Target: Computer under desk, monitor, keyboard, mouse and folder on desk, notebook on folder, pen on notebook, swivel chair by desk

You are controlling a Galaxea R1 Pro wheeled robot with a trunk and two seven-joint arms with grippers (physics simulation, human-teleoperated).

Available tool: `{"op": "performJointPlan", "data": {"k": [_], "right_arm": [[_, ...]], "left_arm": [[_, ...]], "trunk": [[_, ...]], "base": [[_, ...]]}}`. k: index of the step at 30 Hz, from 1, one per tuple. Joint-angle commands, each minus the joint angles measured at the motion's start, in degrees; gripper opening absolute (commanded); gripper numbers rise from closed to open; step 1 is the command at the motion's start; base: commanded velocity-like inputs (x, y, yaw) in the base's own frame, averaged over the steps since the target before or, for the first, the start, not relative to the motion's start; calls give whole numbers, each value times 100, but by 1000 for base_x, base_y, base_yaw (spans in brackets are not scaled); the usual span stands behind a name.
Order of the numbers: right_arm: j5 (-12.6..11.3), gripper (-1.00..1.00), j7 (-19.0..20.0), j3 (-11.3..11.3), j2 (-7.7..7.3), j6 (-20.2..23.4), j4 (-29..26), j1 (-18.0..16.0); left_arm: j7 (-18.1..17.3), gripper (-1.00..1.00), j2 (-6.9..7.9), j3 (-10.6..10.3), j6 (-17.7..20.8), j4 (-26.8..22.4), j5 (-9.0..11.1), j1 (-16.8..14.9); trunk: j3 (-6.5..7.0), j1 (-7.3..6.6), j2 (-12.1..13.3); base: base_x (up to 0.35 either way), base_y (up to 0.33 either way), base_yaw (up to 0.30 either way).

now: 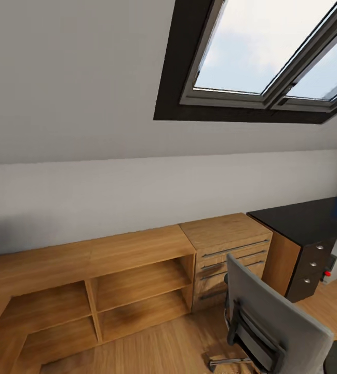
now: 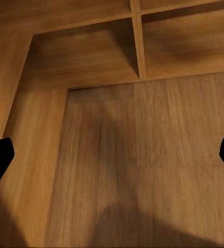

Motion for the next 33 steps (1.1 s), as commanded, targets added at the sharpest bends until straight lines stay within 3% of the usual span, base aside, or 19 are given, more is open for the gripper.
{"op": "performJointPlan", "data": {"k": [1, 26, 33], "right_arm": [[1, 100, -51, 48, 1, 31, 8, -4], [2, 100, -51, 37, -6, 15, 5, -5], [1, 100, -51, 44, -2, 25, 7, -5]], "left_arm": [[54, 100, 1, -49, 2, -12, 7, 2], [54, 100, 4, -41, 0, -12, 14, 2], [55, 100, 12, -32, -6, -12, 23, 2]], "trunk": [[-3, 2, -4], [-3, 2, -4], [-6, 2, -4]], "base": [[0, 0, -300], [1, 0, -300], [218, 0, -298]]}}
